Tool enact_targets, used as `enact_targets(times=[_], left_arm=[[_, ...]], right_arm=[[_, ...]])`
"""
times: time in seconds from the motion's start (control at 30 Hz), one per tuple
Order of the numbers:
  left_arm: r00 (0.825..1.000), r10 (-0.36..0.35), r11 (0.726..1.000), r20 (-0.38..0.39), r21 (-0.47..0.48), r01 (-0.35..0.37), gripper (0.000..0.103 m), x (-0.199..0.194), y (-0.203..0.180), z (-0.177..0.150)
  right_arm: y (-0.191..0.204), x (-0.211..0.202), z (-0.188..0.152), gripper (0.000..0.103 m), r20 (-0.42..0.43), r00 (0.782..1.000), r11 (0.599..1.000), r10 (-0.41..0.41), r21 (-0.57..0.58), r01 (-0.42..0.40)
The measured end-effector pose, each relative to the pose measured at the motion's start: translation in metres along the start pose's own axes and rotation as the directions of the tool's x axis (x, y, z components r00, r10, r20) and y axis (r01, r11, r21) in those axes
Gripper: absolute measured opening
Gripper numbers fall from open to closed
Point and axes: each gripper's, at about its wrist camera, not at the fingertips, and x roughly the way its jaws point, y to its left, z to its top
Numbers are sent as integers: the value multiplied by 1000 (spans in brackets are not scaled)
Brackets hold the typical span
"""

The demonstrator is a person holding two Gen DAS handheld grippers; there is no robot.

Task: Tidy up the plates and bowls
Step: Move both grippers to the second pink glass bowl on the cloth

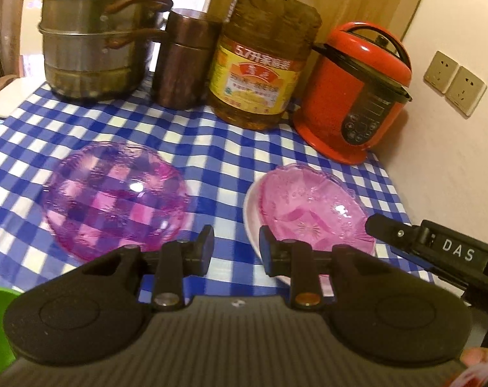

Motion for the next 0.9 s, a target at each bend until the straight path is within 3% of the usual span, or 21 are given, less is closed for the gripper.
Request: enact_targets(times=[0.63, 0.9], left_arm=[[999, 49, 999, 19, -15, -49, 30, -31, 57, 14], [995, 95, 995, 23, 1, -95, 35, -39, 91, 28]], right_arm=[[54, 19, -20, 54, -50, 997, 996, 60, -69, -64], [83, 32, -26, 54, -83, 985, 983, 151, -91, -158]])
